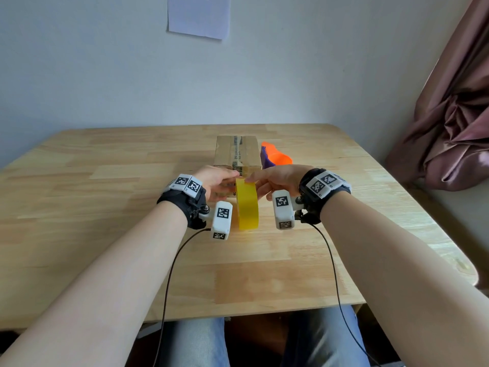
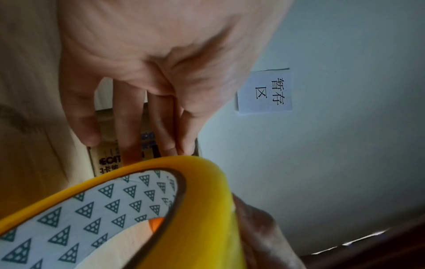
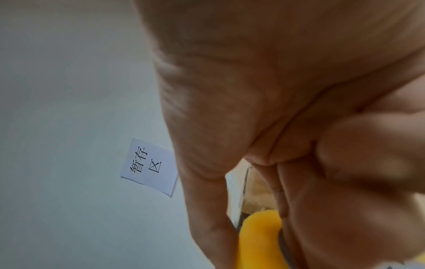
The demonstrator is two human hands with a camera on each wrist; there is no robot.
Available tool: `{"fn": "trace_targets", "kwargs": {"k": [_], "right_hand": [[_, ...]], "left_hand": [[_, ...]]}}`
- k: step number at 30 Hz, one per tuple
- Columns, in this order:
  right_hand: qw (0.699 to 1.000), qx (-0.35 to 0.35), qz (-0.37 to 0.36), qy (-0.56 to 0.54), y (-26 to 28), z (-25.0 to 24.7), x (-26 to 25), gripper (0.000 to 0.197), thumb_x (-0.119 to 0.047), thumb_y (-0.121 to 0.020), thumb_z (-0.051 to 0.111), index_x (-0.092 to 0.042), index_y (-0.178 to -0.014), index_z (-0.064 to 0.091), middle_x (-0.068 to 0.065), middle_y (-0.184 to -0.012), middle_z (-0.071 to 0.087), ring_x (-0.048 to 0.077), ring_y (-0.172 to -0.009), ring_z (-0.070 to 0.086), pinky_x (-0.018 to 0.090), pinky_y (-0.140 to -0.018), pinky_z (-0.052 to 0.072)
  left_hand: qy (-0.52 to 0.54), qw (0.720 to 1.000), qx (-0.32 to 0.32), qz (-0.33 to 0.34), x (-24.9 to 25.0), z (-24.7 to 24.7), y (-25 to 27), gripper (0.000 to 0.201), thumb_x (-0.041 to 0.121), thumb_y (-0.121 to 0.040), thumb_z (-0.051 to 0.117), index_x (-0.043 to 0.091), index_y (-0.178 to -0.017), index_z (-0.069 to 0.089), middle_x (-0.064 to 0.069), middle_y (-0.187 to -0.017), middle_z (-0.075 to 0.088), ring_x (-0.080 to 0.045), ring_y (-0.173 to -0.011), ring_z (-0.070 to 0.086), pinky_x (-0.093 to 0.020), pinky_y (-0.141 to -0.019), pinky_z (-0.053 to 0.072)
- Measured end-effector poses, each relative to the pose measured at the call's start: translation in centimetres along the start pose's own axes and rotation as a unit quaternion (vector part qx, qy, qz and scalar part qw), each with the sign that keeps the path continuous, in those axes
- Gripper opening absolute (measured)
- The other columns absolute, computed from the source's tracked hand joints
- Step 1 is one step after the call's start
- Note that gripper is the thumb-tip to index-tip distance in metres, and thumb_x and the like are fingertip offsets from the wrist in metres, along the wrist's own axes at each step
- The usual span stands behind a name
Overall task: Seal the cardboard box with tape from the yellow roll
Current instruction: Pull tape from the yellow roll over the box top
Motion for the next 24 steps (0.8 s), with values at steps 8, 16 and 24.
{"fn": "trace_targets", "kwargs": {"k": [8, 16, 24], "right_hand": [[1.000, 0.021, -0.013, -0.011, -0.2, -0.7, 0.2, 0.041, -0.032, -0.083, 0.081, -0.010, -0.112, 0.063, 0.005, -0.076, 0.069, 0.015, -0.054, 0.063, 0.029, -0.056, 0.049], [0.999, 0.039, 0.008, -0.019, 1.2, -2.1, 1.2, 0.028, -0.030, -0.085, 0.079, -0.015, -0.081, 0.055, -0.001, -0.057, 0.059, 0.013, -0.046, 0.054, 0.028, -0.056, 0.045], [0.999, 0.037, 0.012, -0.017, 3.1, -2.7, 1.4, 0.031, -0.032, -0.087, 0.075, -0.012, -0.102, 0.057, 0.003, -0.076, 0.061, 0.016, -0.059, 0.056, 0.026, -0.059, 0.049]], "left_hand": [[-0.003, 1.000, 0.014, 0.016, 0.5, 0.2, 0.7, 0.016, 0.021, -0.097, 0.067, 0.016, -0.111, 0.072, 0.003, -0.095, 0.080, -0.018, -0.080, 0.076, -0.033, -0.068, 0.052], [0.014, 1.000, 0.012, 0.016, 0.5, 1.5, 0.6, 0.015, 0.022, -0.099, 0.065, 0.016, -0.111, 0.070, 0.003, -0.100, 0.080, -0.018, -0.086, 0.076, -0.035, -0.078, 0.049], [0.025, 0.999, 0.020, 0.012, 0.6, 2.2, 0.6, 0.022, 0.023, -0.099, 0.066, 0.014, -0.119, 0.069, 0.001, -0.108, 0.079, -0.017, -0.090, 0.075, -0.034, -0.081, 0.052]]}}
Point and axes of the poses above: each hand's wrist, its own y-axis away from the middle knuckle, its own z-axis out of the palm, x = y × z, the point moved 8 cm from there along -y, towards the middle knuckle
